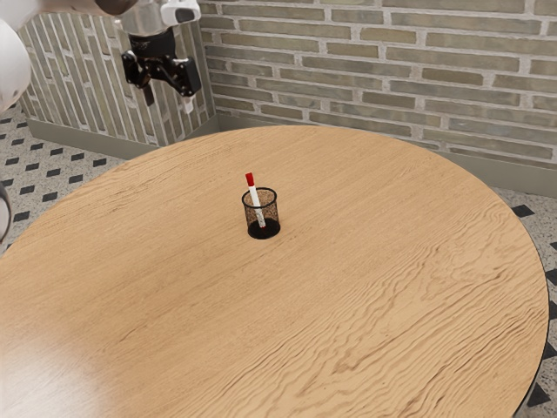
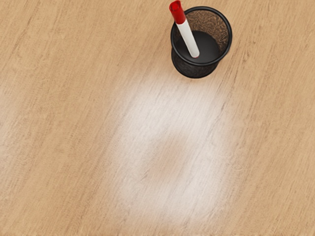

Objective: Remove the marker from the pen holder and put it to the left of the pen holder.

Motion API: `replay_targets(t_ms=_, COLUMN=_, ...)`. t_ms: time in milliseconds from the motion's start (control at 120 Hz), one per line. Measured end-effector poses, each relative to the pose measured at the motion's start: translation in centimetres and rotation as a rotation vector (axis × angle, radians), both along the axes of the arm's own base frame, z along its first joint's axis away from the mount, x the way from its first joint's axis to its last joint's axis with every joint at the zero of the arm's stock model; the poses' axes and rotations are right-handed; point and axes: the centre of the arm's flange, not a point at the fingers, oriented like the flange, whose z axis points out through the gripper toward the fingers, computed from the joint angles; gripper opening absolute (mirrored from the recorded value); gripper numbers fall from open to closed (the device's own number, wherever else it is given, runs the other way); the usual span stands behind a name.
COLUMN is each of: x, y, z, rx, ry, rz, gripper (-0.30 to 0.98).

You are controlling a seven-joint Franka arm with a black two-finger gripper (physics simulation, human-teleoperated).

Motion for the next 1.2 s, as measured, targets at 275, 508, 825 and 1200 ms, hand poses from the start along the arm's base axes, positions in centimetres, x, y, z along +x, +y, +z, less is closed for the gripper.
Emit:
replay_targets(t_ms=275, x=-0.2, y=-0.4, z=0.4, rx=-0.008, ry=-0.003, rz=0.006, gripper=0.69)
replay_targets(t_ms=508, x=3.6, y=1.8, z=-8.2, rx=0.015, ry=0.070, rz=0.057, gripper=0.69)
replay_targets(t_ms=825, x=9.6, y=1.9, z=-19.4, rx=-0.038, ry=-0.004, rz=0.068, gripper=0.69)
replay_targets(t_ms=1200, x=15.2, y=2.8, z=-25.2, rx=-0.189, ry=-0.193, rz=0.154, gripper=0.69)
